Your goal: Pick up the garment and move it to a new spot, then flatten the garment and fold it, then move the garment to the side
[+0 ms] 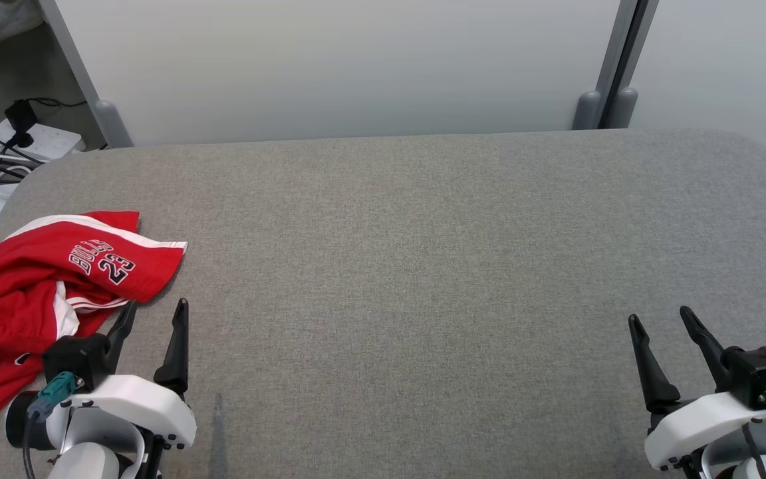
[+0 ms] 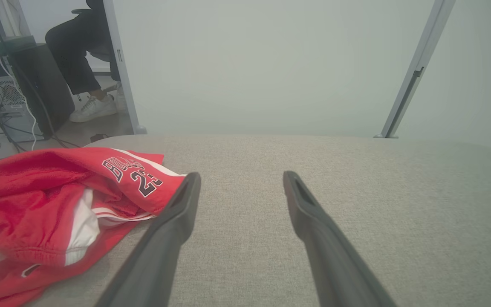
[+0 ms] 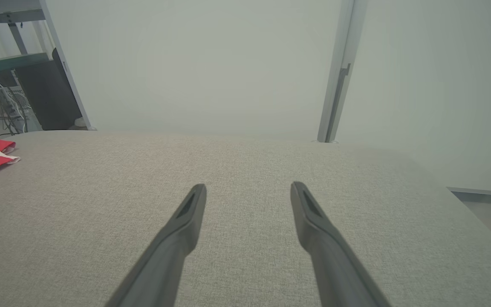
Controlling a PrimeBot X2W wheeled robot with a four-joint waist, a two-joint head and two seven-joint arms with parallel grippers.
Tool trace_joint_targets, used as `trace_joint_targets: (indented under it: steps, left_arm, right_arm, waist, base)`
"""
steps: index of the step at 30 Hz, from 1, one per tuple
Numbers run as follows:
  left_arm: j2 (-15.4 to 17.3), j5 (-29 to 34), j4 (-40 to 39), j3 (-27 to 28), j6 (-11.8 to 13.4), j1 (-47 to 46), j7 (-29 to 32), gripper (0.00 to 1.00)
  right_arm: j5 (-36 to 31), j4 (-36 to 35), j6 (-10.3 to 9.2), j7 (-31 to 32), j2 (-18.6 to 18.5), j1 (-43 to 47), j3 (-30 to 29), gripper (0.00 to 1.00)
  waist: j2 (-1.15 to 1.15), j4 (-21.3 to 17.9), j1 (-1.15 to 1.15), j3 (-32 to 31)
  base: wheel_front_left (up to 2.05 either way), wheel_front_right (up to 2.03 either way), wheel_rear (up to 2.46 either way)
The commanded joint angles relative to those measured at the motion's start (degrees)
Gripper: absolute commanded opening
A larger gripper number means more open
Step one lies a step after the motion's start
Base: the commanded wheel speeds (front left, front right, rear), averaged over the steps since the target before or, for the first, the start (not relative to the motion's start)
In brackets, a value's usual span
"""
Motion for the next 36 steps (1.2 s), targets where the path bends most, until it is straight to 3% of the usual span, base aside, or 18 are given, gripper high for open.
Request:
trace_joint_targets:
  steps: [1,24,36]
  left_arm:
    - [1.63,1.26,-1.33,1.97,0.51,-3.83,-0.71,1.0]
    - [1.53,-1.47,-0.68,2.22,1.22,-3.34,0.31,1.0]
    - [1.75,-2.05,-0.16,2.13,1.62,-3.73,-0.33,1.0]
  right_arm:
    - [-1.39,-1.33,0.41,-1.0,-0.91,-1.58,1.03,1.0]
    - [1.98,-0.94,0.41,-1.26,0.07,-1.08,-0.76,1.0]
    - [2.5,-2.17,0.41,-0.98,0.09,-1.23,0.28,1.0]
  waist:
    - [0.0,-0.02,0.0,0.01]
    - [0.0,0.7,0.0,-0.36]
    - [0.0,6.8,0.0,-0.17]
  base:
    - [0.0,0.0,0.0]
    - [0.0,0.0,0.0]
    - [0.0,0.0,0.0]
